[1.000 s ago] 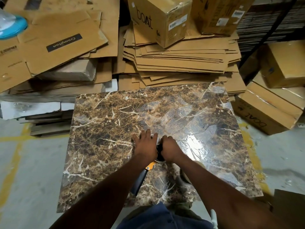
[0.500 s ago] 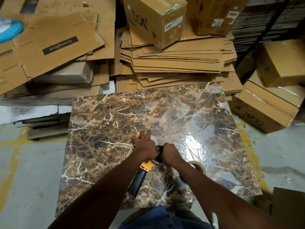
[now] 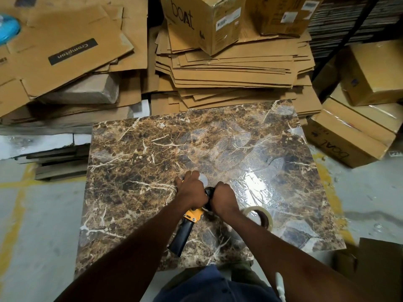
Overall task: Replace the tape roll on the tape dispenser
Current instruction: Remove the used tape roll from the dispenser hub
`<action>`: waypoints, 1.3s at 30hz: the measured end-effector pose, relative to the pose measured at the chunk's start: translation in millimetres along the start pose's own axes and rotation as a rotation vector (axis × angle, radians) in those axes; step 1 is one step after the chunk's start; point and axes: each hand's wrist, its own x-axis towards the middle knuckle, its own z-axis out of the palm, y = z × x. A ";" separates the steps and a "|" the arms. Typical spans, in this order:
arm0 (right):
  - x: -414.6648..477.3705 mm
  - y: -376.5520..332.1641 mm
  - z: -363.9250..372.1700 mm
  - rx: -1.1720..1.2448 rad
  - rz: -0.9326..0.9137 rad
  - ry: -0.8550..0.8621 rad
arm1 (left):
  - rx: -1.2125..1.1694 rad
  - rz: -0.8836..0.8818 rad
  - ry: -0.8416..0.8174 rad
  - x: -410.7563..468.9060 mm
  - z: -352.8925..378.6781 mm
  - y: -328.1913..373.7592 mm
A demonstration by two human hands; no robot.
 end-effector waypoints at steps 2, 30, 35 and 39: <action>0.2 1.1 -1.5 -0.020 -0.036 0.003 | 0.033 0.011 0.010 -0.7 -0.1 -2.1; -1.2 0.3 -1.6 -0.250 -0.199 -0.075 | -0.052 -0.046 0.133 -11.5 14.5 -4.9; -0.8 -2.0 -2.2 -0.230 -0.166 -0.057 | 0.022 -0.043 0.182 -12.8 8.5 -3.6; -2.1 -6.0 -2.3 -0.298 -0.190 0.038 | 0.125 -0.018 0.269 -14.9 4.7 4.2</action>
